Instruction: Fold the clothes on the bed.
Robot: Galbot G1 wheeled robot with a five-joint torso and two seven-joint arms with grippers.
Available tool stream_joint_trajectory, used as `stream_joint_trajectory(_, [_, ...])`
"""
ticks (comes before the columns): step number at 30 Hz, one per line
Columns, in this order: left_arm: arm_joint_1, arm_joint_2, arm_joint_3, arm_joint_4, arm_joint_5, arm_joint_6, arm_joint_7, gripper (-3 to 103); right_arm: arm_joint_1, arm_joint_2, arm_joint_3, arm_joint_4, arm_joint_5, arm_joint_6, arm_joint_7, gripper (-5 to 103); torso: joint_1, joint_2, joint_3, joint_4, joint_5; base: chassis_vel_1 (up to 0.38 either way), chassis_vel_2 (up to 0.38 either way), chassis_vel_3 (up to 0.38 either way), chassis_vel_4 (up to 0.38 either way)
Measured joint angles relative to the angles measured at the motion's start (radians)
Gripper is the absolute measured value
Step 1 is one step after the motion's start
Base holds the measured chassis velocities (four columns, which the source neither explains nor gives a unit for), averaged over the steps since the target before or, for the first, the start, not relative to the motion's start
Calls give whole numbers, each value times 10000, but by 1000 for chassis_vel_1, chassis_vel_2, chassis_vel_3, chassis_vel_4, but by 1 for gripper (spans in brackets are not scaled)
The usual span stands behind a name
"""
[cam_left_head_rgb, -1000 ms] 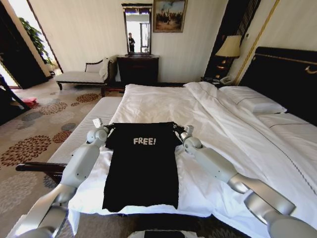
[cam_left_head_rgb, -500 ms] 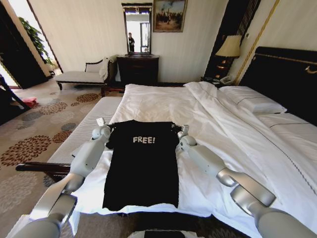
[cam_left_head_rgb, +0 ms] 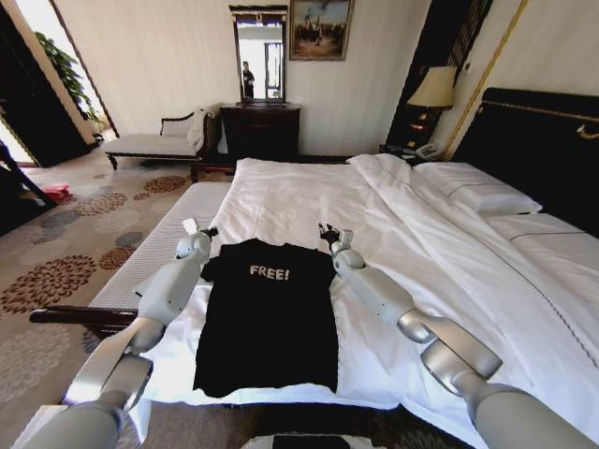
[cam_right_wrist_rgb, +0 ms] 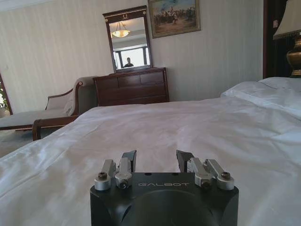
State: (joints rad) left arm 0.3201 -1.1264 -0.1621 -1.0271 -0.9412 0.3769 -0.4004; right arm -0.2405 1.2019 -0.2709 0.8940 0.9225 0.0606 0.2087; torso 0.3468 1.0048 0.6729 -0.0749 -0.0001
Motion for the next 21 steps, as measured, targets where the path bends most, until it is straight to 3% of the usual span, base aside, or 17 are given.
stream_joint_trajectory(2, [15, 131, -114, -79, -148, 25, -38, 53, -16, -171, 45, 142, 63, -53, 9, 51, 0, 0, 0, 0, 0, 0, 0, 0, 0])
stream_joint_trajectory(3, [46, 238, -202, -171, -269, 59, -55, 53, -67, -373, 93, 339, 125, -101, 13, 56, 0, 0, 0, 0, 1, 0, 0, 0, 0])
stream_joint_trajectory(4, [175, 473, -389, -419, -569, 190, -120, 64, -235, -779, 190, 755, 247, -185, 68, 61, 0, 0, -1, -3, 0, 0, 0, 0, 0])
stream_joint_trajectory(6, [369, 740, -570, -780, -1013, 453, -260, 70, -544, -1249, 327, 1389, 419, -294, 170, 73, 0, 0, 0, -7, -1, 0, 0, 0, 0])
stream_joint_trajectory(7, [369, 740, -570, -780, -1013, 453, -260, 70, -544, -1249, 327, 1389, 419, -294, 170, 73, 0, 0, 0, -7, -1, 0, 0, 0, 0])
stream_joint_trajectory(8, [567, 950, -692, -1141, -1369, 694, -384, 74, -769, -1510, 431, 1828, 523, -356, 236, 73, 0, 0, -1, -13, 1, 0, 0, 0, 0])
stream_joint_trajectory(9, [1041, 1330, -948, -1859, -1905, 1159, -541, 80, -1246, -1952, 656, 2738, 654, -437, 359, 83, -1, 1, -2, -16, 3, 0, 0, 0, 0])
stream_joint_trajectory(10, [1041, 1330, -948, -1859, -1905, 1159, -541, 80, -1246, -1952, 656, 2738, 654, -437, 359, 83, -1, 1, -2, -16, 3, 0, 0, 0, 0])
stream_joint_trajectory(11, [1313, 1501, -1081, -2228, -2126, 1387, -614, 85, -1513, -2138, 797, 3216, 701, -470, 410, 83, -2, 1, -2, -12, 2, 0, 0, 0, 0])
stream_joint_trajectory(13, [2593, 2172, -1733, -3815, -2858, 2156, -669, 96, -2401, -2632, 1423, 4628, 840, -584, 553, 94, -3, 1, -3, -2, 3, 0, 0, 0, 0])
stream_joint_trajectory(14, [2593, 2172, -1733, -3815, -2858, 2156, -669, 96, -2401, -2632, 1423, 4628, 840, -584, 553, 94, -3, 1, -3, -2, 3, 0, 0, 0, 0])
stream_joint_trajectory(17, [4360, 2626, -2610, -5372, -3024, 2511, -657, 100, -3456, -3021, 2466, 6054, 972, -792, 808, 100, -6, 3, -4, 3, 1, 0, 0, 0, 0])
stream_joint_trajectory(21, [5762, 2668, -3097, -6523, -2711, 2533, -656, 100, -4251, -3168, 3200, 6951, 963, -850, 918, 100, -6, 4, -4, -3, 0, 0, 0, 0, 0])
